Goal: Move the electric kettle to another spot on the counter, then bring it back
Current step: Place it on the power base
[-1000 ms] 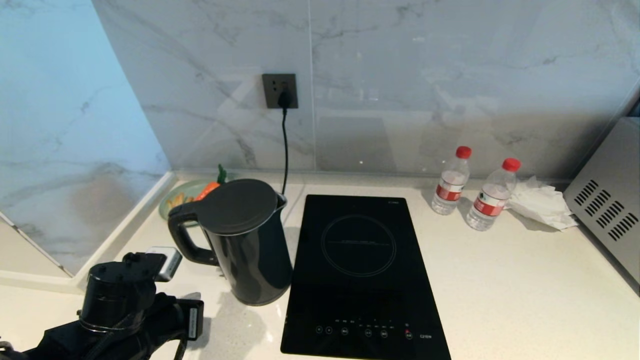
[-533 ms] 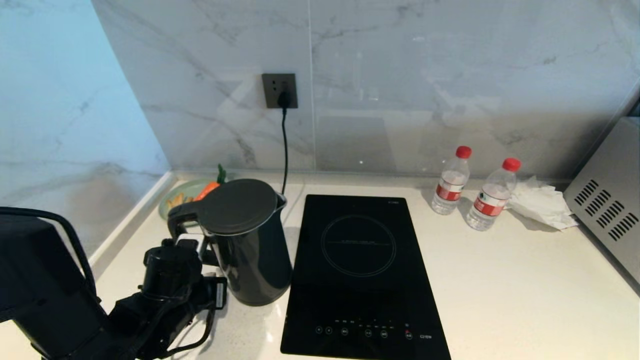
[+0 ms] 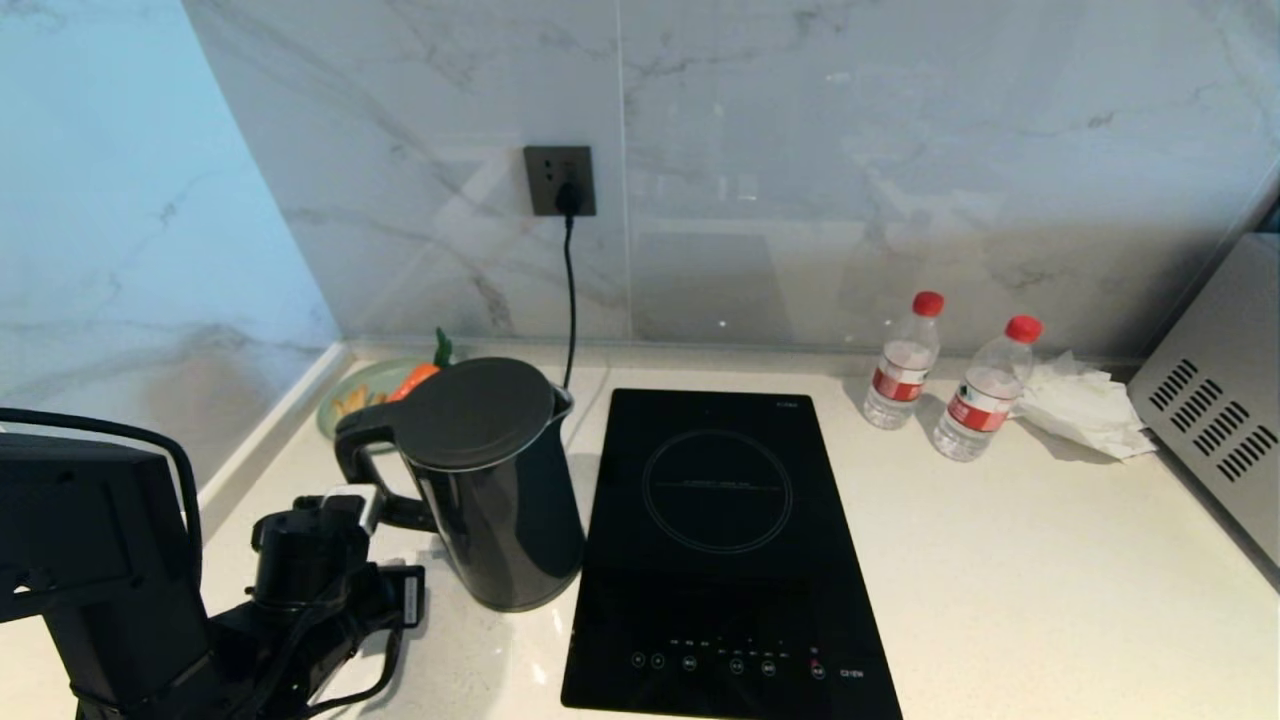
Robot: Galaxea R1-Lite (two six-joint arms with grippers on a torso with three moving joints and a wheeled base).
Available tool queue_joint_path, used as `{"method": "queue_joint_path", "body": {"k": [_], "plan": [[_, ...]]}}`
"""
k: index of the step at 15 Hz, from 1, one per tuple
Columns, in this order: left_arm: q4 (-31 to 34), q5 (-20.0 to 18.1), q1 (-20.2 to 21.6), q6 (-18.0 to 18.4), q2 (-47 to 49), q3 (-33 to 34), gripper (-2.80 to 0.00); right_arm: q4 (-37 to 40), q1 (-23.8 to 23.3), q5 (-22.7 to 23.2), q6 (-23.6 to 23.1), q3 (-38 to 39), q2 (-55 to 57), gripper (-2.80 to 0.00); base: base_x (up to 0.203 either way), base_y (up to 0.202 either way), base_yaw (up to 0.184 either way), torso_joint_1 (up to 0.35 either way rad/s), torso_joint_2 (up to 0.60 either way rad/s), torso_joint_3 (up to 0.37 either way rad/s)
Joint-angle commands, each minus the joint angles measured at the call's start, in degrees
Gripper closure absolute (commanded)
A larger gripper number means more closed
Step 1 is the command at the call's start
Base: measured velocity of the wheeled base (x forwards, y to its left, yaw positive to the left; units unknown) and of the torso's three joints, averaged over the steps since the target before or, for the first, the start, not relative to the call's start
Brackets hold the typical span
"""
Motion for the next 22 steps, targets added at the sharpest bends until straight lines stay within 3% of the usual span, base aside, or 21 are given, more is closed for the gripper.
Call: {"method": "queue_joint_path", "body": {"k": [1, 6, 12, 19, 22], "plan": [[-1.3, -1.6, 1.2, 0.0, 0.1, 0.1, 0.0, 0.0, 0.0, 0.0, 0.0, 0.0, 0.0, 0.0, 0.0, 0.0, 0.0, 0.0, 0.0, 0.0], [-3.6, -9.1, 2.3, 2.1, 0.9, -1.0, 0.0, 0.0, 0.0, 0.0, 0.0, 0.0, 0.0, 0.0, 0.0, 0.0, 0.0, 0.0, 0.0, 0.0], [-3.6, -17.2, 8.3, 4.7, 3.2, -3.0, 0.0, 0.0, 0.1, 0.0, 0.0, 0.0, 0.0, 0.0, 0.0, 0.0, 0.0, 0.0, 0.0, 0.0], [-4.4, -17.2, 9.1, 4.7, 2.8, 0.3, 0.0, -0.1, 0.0, 0.0, 0.0, 0.0, 0.0, 0.0, 0.0, 0.0, 0.0, 0.0, 0.0, 0.0], [-12.1, -17.2, 9.1, 5.7, 2.6, 6.4, 0.0, 0.0, 0.0, 0.0, 0.0, 0.0, 0.0, 0.0, 0.0, 0.0, 0.0, 0.0, 0.0, 0.0]]}}
